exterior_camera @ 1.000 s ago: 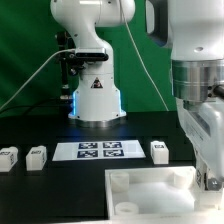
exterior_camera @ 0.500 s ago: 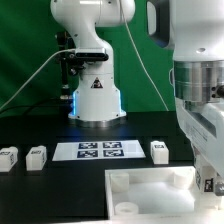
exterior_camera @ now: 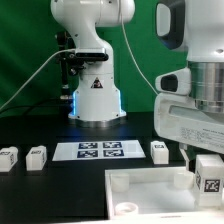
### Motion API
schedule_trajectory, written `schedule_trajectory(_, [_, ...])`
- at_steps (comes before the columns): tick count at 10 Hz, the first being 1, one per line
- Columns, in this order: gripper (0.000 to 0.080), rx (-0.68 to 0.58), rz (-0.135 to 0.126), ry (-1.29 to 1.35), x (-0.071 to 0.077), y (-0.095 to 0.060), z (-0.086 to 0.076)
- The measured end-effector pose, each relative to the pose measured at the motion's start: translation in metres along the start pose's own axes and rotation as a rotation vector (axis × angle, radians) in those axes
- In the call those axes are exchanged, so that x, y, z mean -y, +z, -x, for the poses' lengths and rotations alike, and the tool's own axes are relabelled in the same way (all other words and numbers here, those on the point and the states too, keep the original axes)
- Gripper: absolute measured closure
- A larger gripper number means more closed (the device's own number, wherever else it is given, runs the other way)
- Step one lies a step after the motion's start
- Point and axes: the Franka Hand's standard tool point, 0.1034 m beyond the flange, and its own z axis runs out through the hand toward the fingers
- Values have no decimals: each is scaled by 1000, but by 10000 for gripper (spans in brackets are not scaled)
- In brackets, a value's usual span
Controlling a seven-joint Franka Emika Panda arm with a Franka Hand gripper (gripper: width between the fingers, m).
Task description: Assemble one leg
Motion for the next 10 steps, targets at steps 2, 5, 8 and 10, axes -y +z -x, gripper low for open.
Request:
schedule_trajectory(2, [150,-7,-7,-334,-1,-5,-14])
schedule_trajectory(5, [150,-17,2,-607,-3,-5,-20])
schedule_trajectory(8, [410,-16,1,-555,-4,-4,-20])
schedule_trajectory(10, [514,-14,-2,-436,-4,-4,-20])
